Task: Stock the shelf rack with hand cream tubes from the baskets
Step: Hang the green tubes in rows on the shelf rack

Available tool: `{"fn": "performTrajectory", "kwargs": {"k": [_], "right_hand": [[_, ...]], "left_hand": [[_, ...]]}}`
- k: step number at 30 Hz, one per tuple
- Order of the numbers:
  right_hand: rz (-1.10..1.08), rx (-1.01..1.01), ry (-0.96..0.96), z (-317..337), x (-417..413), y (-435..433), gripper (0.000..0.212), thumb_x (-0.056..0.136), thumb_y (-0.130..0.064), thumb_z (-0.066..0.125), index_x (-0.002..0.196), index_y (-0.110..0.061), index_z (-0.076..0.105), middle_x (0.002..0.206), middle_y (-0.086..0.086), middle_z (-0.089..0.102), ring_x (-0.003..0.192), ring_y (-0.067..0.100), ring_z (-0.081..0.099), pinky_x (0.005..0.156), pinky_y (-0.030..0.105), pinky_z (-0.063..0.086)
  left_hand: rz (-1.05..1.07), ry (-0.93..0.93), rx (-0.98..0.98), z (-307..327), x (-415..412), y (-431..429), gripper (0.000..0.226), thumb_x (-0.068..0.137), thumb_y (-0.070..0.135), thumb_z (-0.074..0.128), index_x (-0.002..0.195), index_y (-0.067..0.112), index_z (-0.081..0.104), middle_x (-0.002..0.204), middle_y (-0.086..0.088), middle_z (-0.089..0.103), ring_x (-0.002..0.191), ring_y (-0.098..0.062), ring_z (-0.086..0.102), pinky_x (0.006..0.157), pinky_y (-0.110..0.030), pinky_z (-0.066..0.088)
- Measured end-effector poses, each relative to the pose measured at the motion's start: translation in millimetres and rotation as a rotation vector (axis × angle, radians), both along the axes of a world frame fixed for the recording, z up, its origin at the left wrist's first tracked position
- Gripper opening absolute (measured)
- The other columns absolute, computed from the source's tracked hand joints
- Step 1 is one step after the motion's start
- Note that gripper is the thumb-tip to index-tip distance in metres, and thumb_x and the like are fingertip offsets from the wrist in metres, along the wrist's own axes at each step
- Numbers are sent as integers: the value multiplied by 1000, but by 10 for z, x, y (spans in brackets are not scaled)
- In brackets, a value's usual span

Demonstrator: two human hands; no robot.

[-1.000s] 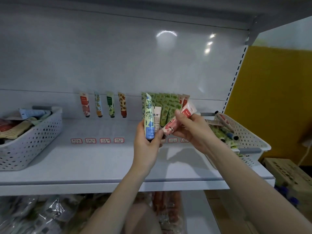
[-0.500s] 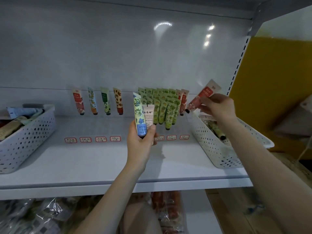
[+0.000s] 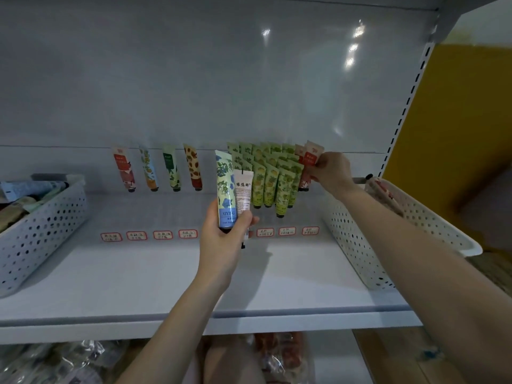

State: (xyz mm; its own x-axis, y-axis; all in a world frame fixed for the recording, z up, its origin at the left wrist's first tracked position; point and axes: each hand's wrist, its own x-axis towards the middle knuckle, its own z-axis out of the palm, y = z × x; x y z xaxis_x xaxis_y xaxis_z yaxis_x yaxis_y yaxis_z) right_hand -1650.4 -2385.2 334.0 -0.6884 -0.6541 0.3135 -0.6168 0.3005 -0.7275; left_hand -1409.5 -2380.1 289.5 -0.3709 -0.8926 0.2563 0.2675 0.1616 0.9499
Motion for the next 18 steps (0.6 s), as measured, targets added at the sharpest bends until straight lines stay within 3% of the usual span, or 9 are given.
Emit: {"fn": "performTrajectory", "kwargs": {"k": [5,9,12,15,18], "right_hand": [[-1,87,59,-86,-65,-78,18,81,-9,62,76,8,69,52,1,48,50,9,41,43,11,31],[-17,153,86,-116,-131,-142,27,83,-10,61,56,-6,57,51,-1,46,49,7,39,38,9,32],[-1,148,94,-133,-166,-178,34,83,-11,59,51,-13,49,55,5,53,52,14,47,45,13,34],[19,99,95,-130,-180,-181,22,83,-11,60,63,-2,62,70,15,63,68,21,56,65,29,46],[32,73,98,-132,-196,-184,17,83,-9,60,74,4,67,73,16,66,70,21,57,67,30,48]], "left_hand": [[1,-13,-17,-31,-65,-53,29,89,9,58,105,33,52,95,9,65,78,1,65,60,-12,50],[-9,-28,-12,-34,-104,-56,28,89,10,59,98,36,52,95,11,65,77,0,65,58,-13,50],[-17,-34,-15,-39,-123,-56,28,89,11,59,101,35,52,96,8,65,75,2,65,57,-14,49],[-19,-32,-12,-53,-129,-58,28,89,11,59,102,34,52,94,10,65,74,3,65,55,-14,49],[-21,-38,-9,-66,-135,-57,27,89,11,59,102,33,53,92,10,66,74,1,65,56,-16,49]]}}
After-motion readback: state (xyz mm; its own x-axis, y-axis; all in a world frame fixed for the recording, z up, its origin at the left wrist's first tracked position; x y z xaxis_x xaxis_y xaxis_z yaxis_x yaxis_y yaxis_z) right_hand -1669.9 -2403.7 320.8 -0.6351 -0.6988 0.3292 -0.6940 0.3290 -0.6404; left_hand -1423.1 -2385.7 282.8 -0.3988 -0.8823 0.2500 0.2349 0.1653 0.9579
